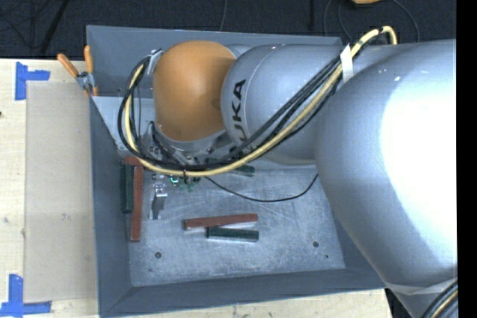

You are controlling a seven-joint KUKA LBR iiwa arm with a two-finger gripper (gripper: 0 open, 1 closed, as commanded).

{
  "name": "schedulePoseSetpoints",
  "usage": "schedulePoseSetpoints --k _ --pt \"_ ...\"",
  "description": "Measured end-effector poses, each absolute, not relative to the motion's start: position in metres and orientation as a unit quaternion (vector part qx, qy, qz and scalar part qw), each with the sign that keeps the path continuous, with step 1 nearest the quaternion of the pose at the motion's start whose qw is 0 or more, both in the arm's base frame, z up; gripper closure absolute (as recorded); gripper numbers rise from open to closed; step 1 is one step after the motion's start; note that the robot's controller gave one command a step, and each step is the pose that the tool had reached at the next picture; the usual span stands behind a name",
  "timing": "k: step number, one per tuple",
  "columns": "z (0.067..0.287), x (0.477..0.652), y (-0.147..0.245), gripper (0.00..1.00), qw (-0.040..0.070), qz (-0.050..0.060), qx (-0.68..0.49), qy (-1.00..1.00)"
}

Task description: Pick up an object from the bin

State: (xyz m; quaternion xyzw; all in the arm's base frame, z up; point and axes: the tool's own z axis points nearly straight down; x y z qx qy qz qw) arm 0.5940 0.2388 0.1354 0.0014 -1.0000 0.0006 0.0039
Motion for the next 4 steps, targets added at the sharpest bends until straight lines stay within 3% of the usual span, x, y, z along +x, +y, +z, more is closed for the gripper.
schedulePoseSetpoints --k 1,2,3,4 --pt "0.137 0.595 0.239 0.00 0.003 0.000 0.001 -1.000" --pt "0.091 0.614 0.217 0.00 -0.003 -0.001 0.033 -0.999" --pt "0.101 0.577 0.206 0.00 -0.001 0.000 0.071 -0.998" --pt "0.089 0.567 0.193 0.00 -0.001 0.000 0.087 -0.996"
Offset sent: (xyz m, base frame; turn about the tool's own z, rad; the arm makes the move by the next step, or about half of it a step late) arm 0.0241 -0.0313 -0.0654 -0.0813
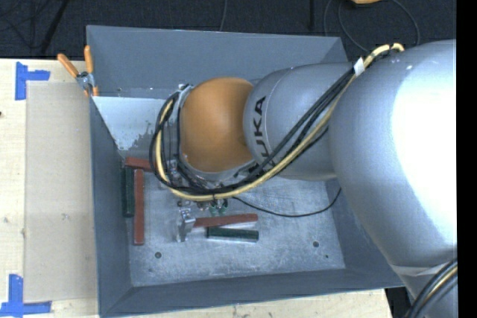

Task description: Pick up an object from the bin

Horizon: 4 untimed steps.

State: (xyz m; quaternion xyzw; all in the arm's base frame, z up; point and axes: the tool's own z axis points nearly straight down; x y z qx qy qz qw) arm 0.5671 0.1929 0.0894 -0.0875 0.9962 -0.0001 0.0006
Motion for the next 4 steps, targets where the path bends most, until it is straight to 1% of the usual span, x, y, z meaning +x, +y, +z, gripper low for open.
schedulePoseSetpoints --k 1,2,3,4 --pt "0.088 0.560 0.188 0.00 -0.001 0.000 -0.096 0.995" --pt "0.085 0.566 0.182 0.00 0.000 -0.001 -0.117 0.993" --pt "0.094 0.530 0.149 0.00 -0.001 0.000 -0.161 0.987" --pt "0.076 0.537 0.110 1.00 0.011 0.003 -0.133 0.991"
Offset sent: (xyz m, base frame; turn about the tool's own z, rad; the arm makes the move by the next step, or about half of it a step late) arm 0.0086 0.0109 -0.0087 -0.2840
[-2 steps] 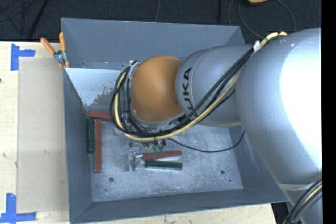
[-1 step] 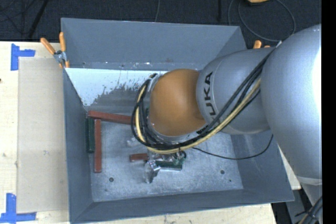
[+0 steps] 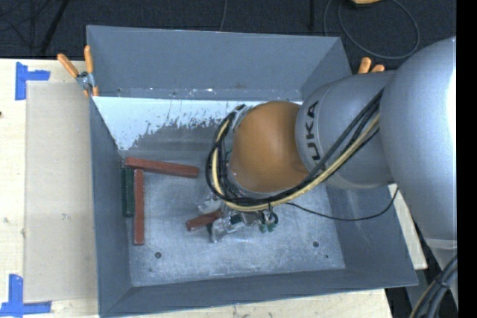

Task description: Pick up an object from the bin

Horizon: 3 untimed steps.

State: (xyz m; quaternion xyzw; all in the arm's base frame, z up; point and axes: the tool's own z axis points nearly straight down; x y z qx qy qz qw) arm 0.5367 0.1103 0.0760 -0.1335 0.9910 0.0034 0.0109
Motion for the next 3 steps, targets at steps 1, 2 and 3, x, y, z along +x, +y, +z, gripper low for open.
schedulePoseSetpoints --k 1,2,3 --pt "0.076 0.537 0.110 1.00 0.011 0.004 -0.133 0.991" --pt "0.076 0.537 0.110 1.00 0.011 0.004 -0.132 0.991" --pt "0.239 0.556 0.089 1.00 0.003 0.000 -0.132 0.991"
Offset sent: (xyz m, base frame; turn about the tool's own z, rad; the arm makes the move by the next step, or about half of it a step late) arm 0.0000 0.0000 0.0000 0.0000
